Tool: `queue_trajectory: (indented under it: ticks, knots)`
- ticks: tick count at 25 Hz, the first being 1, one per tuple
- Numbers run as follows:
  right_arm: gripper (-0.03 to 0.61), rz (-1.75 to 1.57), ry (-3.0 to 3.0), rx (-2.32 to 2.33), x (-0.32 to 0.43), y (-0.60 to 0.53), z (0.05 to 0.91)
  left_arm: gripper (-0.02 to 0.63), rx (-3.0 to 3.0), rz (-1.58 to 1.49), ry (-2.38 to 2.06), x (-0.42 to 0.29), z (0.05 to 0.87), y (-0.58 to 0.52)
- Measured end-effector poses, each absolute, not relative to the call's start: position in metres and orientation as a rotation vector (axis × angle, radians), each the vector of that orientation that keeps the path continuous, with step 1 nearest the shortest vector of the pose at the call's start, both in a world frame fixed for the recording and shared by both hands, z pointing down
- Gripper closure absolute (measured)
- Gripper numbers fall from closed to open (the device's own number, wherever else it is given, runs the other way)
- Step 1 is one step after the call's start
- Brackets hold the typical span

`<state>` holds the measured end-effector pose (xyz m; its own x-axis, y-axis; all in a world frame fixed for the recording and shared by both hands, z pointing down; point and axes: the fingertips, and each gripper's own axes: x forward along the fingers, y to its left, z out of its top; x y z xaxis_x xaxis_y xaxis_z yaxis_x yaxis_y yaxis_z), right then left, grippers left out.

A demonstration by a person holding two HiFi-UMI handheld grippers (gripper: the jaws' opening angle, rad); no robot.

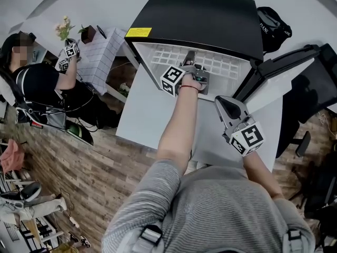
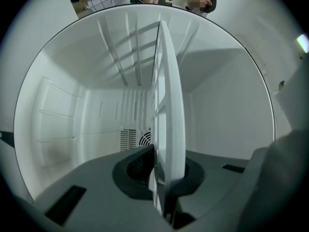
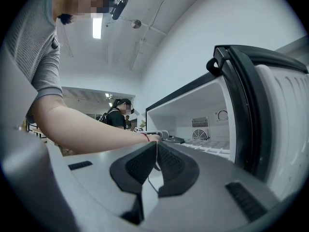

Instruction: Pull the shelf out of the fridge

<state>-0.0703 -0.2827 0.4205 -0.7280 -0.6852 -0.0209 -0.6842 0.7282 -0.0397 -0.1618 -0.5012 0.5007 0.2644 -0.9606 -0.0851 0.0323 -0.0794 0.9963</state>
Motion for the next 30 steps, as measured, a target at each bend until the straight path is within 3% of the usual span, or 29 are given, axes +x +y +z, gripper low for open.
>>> queue_trajectory:
  ticks: [30]
  knots:
    - [0.565,0.006,2.885,-1.082,-0.079,-0.254,0.409,0.58,1.342,-1.114,-1.017,-0.176,0.502,-0.45]
